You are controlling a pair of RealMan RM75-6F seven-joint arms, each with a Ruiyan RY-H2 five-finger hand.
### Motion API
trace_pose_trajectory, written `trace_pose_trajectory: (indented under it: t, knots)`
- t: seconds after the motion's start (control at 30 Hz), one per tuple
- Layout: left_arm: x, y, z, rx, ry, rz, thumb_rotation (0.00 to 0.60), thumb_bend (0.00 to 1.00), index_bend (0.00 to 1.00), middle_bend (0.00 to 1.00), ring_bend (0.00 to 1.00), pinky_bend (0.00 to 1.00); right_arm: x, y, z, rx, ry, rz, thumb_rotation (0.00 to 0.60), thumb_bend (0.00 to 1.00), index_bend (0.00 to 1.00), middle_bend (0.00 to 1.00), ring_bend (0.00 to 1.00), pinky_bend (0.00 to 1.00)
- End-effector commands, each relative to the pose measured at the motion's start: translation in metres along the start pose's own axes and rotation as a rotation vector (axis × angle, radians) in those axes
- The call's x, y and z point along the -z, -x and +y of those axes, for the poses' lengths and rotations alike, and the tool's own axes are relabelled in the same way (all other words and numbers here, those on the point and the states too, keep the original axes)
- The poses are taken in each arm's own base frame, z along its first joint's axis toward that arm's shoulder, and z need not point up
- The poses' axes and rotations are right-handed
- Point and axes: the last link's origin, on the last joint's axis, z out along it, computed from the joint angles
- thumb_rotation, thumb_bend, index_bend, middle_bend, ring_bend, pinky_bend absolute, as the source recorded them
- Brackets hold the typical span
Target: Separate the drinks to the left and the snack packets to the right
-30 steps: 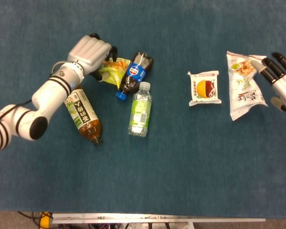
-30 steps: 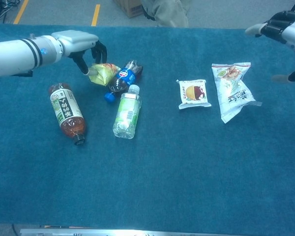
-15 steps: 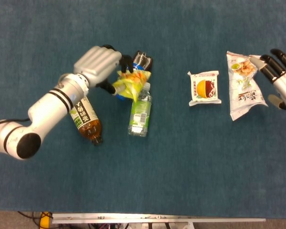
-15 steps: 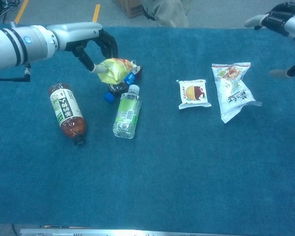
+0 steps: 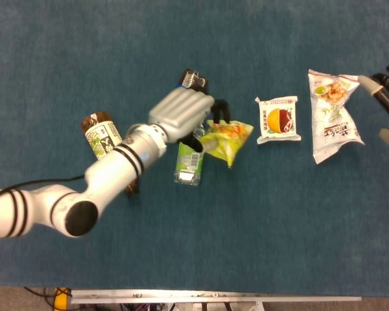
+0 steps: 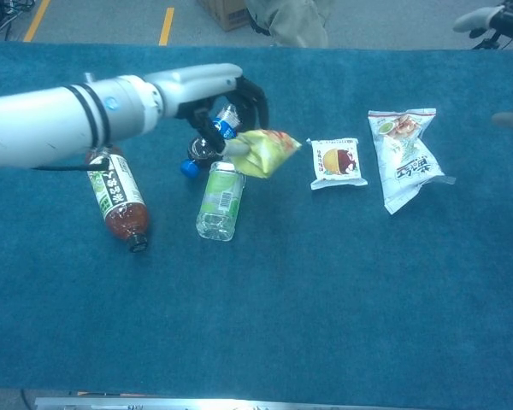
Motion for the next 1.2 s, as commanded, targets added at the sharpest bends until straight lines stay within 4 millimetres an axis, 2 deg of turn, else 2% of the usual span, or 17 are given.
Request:
trace_pose_trajectory:
  t: [0.03,0.1,0.17,0.2,0.27,0.33,0.5,0.63,0.93,1.2]
  knots:
    - [-0.012,0.008,0.010,-0.003,0.007,0.004,0.600,0.32,0.31,0.43,0.30,0.17,0.003,0.001,0.002,-0.003,0.003,-0.002,0.600,0.05,0.19,0.31,0.22,0.36]
    - [-0.018,0.012,0.011,-0.009,0.002,0.000,0.600,0.32,0.27,0.42,0.29,0.17,0.005,0.002,0.002,-0.005,0.002,-0.004,0.600,0.05,0.19,0.31,0.22,0.36]
    - [-0.023,0.015,0.010,-0.022,-0.012,-0.003,0.600,0.32,0.21,0.36,0.27,0.17,0.006,0.002,0.002,-0.005,-0.001,-0.006,0.600,0.05,0.19,0.31,0.22,0.36]
    - [-0.025,0.016,0.009,-0.031,-0.017,-0.004,0.600,0.32,0.15,0.29,0.23,0.17,0.006,0.003,0.002,-0.006,-0.003,-0.007,0.600,0.05,0.19,0.31,0.22,0.36]
    - [-0.027,0.016,0.007,-0.045,-0.032,0.003,0.600,0.32,0.03,0.10,0.08,0.15,0.006,0.003,0.002,-0.006,-0.007,-0.008,0.600,0.05,0.19,0.31,0.22,0.36]
    - [-0.025,0.013,0.005,-0.045,-0.038,0.027,0.600,0.31,0.00,0.01,0.01,0.10,0.006,0.003,0.001,-0.006,-0.009,-0.007,0.600,0.05,0.19,0.31,0.22,0.36]
    - [-0.010,-0.002,-0.004,-0.034,-0.064,0.082,0.600,0.29,0.00,0.00,0.00,0.07,0.003,0.003,-0.005,-0.018,-0.032,-0.009,0.600,0.05,0.19,0.31,0.22,0.36]
    - [0.010,-0.018,-0.022,-0.067,-0.113,0.128,0.600,0.29,0.00,0.00,0.00,0.07,-0.003,0.003,-0.021,-0.036,-0.099,-0.031,0.600,0.05,0.19,0.31,0.22,0.36]
    - [0.079,-0.038,-0.077,-0.243,-0.281,0.218,0.600,0.29,0.00,0.00,0.00,0.07,-0.028,0.010,-0.076,-0.028,-0.332,-0.157,0.600,0.05,0.19,0.31,0.22,0.37]
    - [0.135,-0.045,-0.103,-0.290,-0.375,0.271,0.600,0.29,0.00,0.00,0.00,0.07,-0.060,0.022,-0.125,0.025,-0.445,-0.223,0.600,0.03,0.21,0.33,0.24,0.38]
